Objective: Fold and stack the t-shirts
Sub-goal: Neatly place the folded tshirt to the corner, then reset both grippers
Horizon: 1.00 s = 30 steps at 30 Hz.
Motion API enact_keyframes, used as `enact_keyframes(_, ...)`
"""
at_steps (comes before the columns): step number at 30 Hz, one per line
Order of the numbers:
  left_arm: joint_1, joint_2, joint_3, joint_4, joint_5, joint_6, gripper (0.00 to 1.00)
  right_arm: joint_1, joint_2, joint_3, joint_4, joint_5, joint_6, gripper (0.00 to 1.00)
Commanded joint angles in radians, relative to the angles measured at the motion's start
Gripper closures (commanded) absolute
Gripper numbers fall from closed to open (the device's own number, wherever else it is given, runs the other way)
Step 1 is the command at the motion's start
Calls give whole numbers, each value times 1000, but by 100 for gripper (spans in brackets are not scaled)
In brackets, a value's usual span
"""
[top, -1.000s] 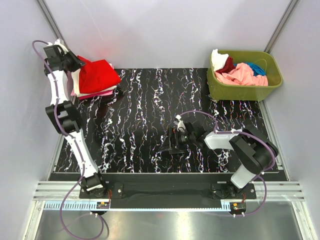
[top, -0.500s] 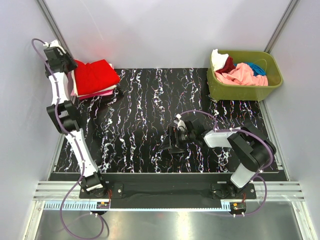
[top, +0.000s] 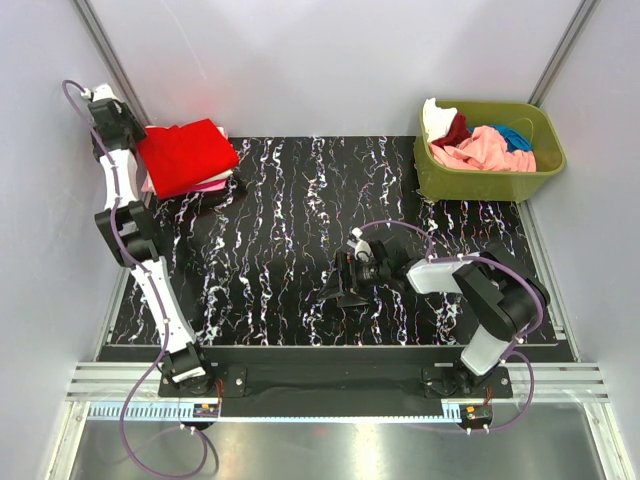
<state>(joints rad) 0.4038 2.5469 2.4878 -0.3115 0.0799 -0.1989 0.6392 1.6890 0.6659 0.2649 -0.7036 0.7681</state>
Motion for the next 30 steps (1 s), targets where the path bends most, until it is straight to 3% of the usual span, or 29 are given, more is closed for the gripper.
enact_keyframes(1,13,-10,51,89,-115,50,63,-9,18,32,22,-19,-4,3)
enact_keyframes(8,33,13,16,43,-242,56,55,-13,26,35,23,-31,-3,3)
enact_keyframes(11,40,3,5,20,-224,39,39,-12,24,35,23,-30,-3,3)
enact_keyframes(13,35,-26,8,-7,-215,23,33,-13,24,35,23,-30,-1,3)
enact_keyframes(16,9,-101,-1,-78,-320,23,24,-13,23,32,27,-30,-3,2)
enact_keyframes(18,-11,-157,-79,-100,-399,12,1,-13,18,31,31,-28,-3,2)
enact_keyframes(19,-22,-269,-171,-94,-466,6,1,-13,14,28,34,-27,-3,2)
enact_keyframes(20,-22,-270,-171,-81,-485,6,1,-12,14,26,34,-25,-3,2)
enact_keyframes(22,-33,-395,-340,-45,-538,-17,1,-15,9,23,39,-25,-4,1)
enact_keyframes(30,-40,-742,-726,-63,-611,-121,1,-12,-5,9,50,-20,-7,0)
